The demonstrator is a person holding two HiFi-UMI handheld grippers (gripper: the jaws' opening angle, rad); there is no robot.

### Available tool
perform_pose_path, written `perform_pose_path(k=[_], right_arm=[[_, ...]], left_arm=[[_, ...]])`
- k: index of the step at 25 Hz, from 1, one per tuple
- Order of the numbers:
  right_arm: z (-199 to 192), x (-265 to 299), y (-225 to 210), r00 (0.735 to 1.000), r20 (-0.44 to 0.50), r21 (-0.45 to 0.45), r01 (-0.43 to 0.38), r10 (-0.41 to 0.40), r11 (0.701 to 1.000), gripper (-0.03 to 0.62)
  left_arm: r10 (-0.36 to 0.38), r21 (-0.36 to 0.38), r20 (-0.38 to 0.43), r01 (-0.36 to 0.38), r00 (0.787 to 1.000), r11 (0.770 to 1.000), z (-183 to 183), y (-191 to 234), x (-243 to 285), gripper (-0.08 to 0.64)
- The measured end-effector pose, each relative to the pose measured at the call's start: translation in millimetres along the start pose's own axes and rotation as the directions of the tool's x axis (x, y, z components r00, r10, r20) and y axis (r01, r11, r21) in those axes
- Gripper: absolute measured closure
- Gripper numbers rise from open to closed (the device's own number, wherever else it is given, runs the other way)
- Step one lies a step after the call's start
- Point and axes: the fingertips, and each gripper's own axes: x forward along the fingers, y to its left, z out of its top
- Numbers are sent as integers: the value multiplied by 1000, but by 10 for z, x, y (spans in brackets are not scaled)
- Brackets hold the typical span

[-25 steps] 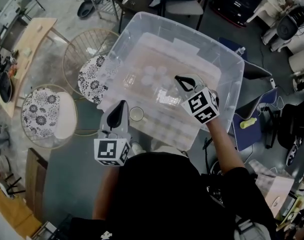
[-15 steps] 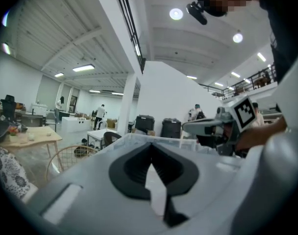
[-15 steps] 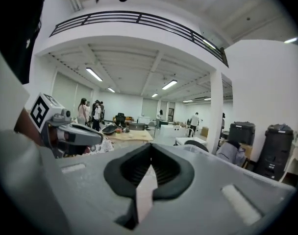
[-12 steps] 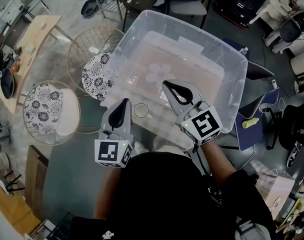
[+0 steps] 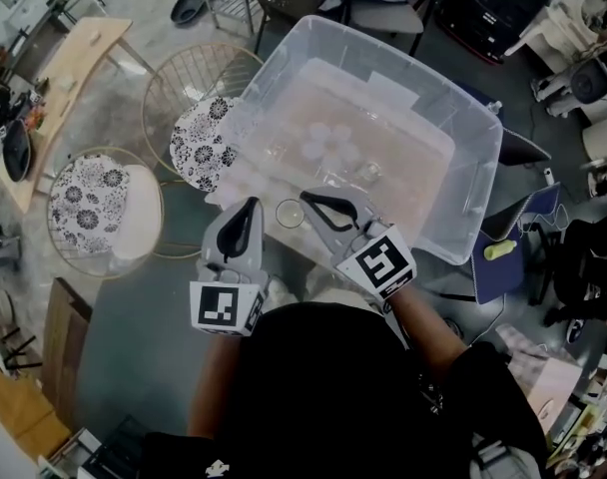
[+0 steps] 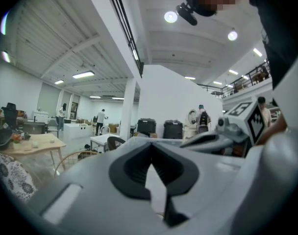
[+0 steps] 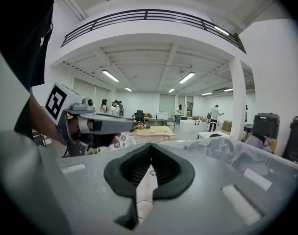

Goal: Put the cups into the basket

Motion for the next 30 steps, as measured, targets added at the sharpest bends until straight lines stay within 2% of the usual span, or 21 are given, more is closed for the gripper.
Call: perform_pose_path(k=[6, 9, 12, 13, 17, 21, 24, 30], right_arm=[[-511, 323, 247, 985, -149, -24, -85, 81, 996, 588], [-808, 477, 363, 966, -229, -32, -126, 116, 991, 588], [-1161, 619, 437, 938, -312, 14, -156, 153, 988, 576], [-1289, 663, 455, 925, -342, 28, -164, 164, 986, 557], [-1798, 797, 514, 863, -470, 28, -197, 186, 980, 554], [-2156, 861, 586, 806, -552, 43, -226, 212, 973, 535], [-2332, 905, 620, 766, -606, 25, -253, 216, 967, 521], [-2703, 1012, 769, 663, -718, -45, -348, 212, 936, 492]], left_arm=[[38, -14, 4, -38, 999, 999, -24, 161, -147, 555], [62, -17, 0, -62, 998, 998, -42, 245, -227, 555], [91, -25, -4, -91, 996, 996, -54, 343, -309, 557], [101, -29, -6, -101, 995, 994, -64, 380, -337, 555], [129, -49, -26, -130, 991, 990, -136, 503, -453, 555], [147, -48, -34, -148, 989, 988, -165, 569, -564, 555], [163, -53, -43, -165, 986, 985, -182, 620, -620, 557], [172, -54, -52, -175, 984, 983, -233, 635, -679, 557]])
